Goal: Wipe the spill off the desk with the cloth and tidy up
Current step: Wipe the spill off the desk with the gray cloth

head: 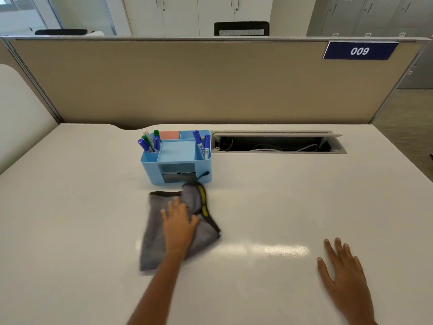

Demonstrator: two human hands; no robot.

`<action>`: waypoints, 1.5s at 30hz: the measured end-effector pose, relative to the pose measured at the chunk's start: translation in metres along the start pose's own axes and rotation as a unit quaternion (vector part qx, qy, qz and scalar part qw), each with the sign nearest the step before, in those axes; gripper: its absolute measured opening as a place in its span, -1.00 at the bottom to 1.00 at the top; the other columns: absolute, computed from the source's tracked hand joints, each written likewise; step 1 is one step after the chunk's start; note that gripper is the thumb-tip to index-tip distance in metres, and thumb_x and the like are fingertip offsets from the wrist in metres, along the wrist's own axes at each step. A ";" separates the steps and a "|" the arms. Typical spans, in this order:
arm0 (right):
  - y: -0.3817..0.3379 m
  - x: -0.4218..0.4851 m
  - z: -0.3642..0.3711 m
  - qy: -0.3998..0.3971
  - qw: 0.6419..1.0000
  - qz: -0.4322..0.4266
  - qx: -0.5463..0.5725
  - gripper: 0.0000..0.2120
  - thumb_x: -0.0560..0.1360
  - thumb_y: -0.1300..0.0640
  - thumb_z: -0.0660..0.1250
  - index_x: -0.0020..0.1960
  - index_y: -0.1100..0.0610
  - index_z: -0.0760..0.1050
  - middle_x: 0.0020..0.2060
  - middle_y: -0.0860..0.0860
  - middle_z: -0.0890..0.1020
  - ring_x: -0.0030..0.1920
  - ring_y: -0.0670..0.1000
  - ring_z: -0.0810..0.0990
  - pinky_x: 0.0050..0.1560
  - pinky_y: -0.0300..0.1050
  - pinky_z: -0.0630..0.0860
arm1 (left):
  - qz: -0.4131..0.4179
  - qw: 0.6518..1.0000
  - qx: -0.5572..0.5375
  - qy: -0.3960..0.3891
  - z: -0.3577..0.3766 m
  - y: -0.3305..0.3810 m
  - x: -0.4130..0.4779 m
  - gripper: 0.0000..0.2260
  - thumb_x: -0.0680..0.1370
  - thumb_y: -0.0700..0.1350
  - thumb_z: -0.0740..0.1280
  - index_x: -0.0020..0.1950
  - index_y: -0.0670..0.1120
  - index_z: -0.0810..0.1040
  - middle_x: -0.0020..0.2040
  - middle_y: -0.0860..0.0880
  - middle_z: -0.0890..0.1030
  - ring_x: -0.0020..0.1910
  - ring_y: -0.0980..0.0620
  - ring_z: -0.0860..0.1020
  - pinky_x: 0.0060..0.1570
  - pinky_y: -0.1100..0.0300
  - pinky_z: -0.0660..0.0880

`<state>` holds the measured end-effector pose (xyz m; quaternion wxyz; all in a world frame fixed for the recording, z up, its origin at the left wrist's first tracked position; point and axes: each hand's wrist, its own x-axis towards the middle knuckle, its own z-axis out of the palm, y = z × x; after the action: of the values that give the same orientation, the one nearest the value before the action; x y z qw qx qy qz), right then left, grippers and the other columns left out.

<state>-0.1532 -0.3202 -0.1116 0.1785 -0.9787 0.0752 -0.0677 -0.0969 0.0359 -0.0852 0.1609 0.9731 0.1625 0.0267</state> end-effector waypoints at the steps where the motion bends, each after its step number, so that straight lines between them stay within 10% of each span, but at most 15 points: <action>1: 0.000 0.000 -0.001 -0.003 1.000 0.000 0.000 -0.31 0.38 -0.19 -0.07 0.36 0.15 0.35 0.38 0.19 0.37 0.39 0.21 0.31 0.36 0.15 0.19 | -0.024 0.999 0.006 0.023 -0.007 -0.023 0.000 -0.60 0.48 0.00 0.26 0.19 -0.24 0.44 0.40 -0.27 0.34 0.39 -0.27 0.28 0.37 -0.23 0.15; 10: -0.002 0.000 0.000 -0.009 1.000 0.011 0.009 -0.28 0.36 -0.22 -0.11 0.38 0.13 0.32 0.41 0.16 0.33 0.42 0.18 0.27 0.39 0.14 0.14 | -0.002 0.999 0.026 0.045 0.019 -0.022 -0.107 -0.61 0.24 0.06 0.10 -0.18 -0.22 0.47 0.03 -0.38 0.62 0.06 -0.36 0.53 0.03 -0.26 0.45; 15: -0.003 0.001 -0.002 -0.015 1.000 0.011 0.009 -0.29 0.38 -0.21 -0.10 0.36 0.16 0.35 0.38 0.20 0.36 0.40 0.21 0.30 0.37 0.17 0.18 | 0.139 0.990 0.030 0.019 0.048 0.088 -0.125 -0.72 0.18 0.08 0.11 -0.19 -0.02 0.35 0.08 -0.20 0.65 0.18 -0.21 0.44 0.43 0.05 -0.18; 21: -0.002 -0.001 -0.003 -0.008 1.000 -0.003 0.010 -0.33 0.41 -0.17 -0.10 0.36 0.17 0.35 0.38 0.20 0.35 0.40 0.21 0.29 0.37 0.15 0.18 | 0.079 0.992 0.097 -0.007 0.021 0.072 -0.060 -0.72 0.27 0.04 0.23 -0.21 -0.10 0.60 0.02 -0.22 0.67 0.01 -0.19 0.64 0.00 -0.13 0.55; 28: -0.002 -0.001 -0.004 -0.014 1.000 0.000 0.016 -0.37 0.43 -0.13 -0.08 0.33 0.20 0.38 0.35 0.24 0.40 0.36 0.25 0.35 0.33 0.20 0.24 | -0.037 0.998 0.045 0.030 0.019 -0.026 -0.091 -0.59 0.30 0.05 0.09 -0.23 -0.26 0.52 0.08 -0.39 0.59 0.02 -0.41 0.57 -0.09 -0.38 0.47; 34: 0.000 -0.001 -0.005 -0.025 0.999 -0.006 0.036 -0.29 0.40 -0.20 -0.18 0.40 0.13 0.27 0.42 0.16 0.29 0.45 0.16 0.19 0.43 0.11 0.08 | 0.134 0.980 -0.023 0.143 0.064 0.045 -0.148 -0.65 0.13 0.10 0.11 -0.20 -0.07 0.29 0.54 -0.04 -0.18 0.49 -0.11 0.01 0.43 0.08 -0.15; 36: 0.001 -0.001 -0.005 -0.029 0.998 -0.003 0.063 -0.28 0.39 -0.22 -0.18 0.41 0.12 0.26 0.43 0.14 0.29 0.46 0.14 0.17 0.44 0.08 0.04 | 0.157 0.982 -0.024 0.102 0.073 0.084 -0.150 -0.66 0.12 0.09 0.11 -0.20 -0.06 0.28 0.51 -0.21 0.12 0.51 -0.04 -0.20 0.45 0.08 -0.27; 39: -0.008 0.000 -0.010 -0.025 0.989 0.020 0.146 -0.27 0.38 -0.23 -0.16 0.41 0.15 0.26 0.43 0.13 0.28 0.47 0.09 0.14 0.45 0.00 -0.03 | 0.144 0.989 -0.013 0.013 0.070 0.131 -0.137 -0.73 0.19 0.07 0.14 -0.20 -0.03 0.29 0.13 -0.22 0.62 0.45 -0.16 0.09 0.46 0.04 -0.35; 42: -0.035 -0.004 -0.018 -0.014 0.961 0.052 0.272 -0.42 0.46 -0.08 0.04 0.40 0.17 0.25 0.43 0.13 0.28 0.47 0.01 0.13 0.42 -0.17 -0.01 | 0.139 0.990 -0.017 -0.033 0.065 0.151 -0.114 -0.73 0.47 0.15 0.05 -0.13 -0.01 0.39 0.11 -0.15 0.65 0.22 -0.14 0.50 0.44 0.07 -0.35; 45: -0.070 -0.016 -0.020 0.044 0.957 -0.053 0.282 -0.56 0.55 -0.01 0.14 0.37 0.16 0.27 0.39 0.11 0.32 0.42 -0.27 0.09 0.37 -0.39 0.04 | 0.117 0.988 -0.087 -0.051 0.047 0.141 -0.093 -0.37 0.52 0.29 -0.25 0.06 -0.02 0.50 0.30 -0.09 0.52 0.29 -0.04 0.48 0.39 0.28 -0.26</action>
<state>-0.1632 -0.2600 -0.0692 0.4401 -0.8871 0.0089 -0.1386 -0.1368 -0.1354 -0.0847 0.2486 0.9679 0.0365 0.0096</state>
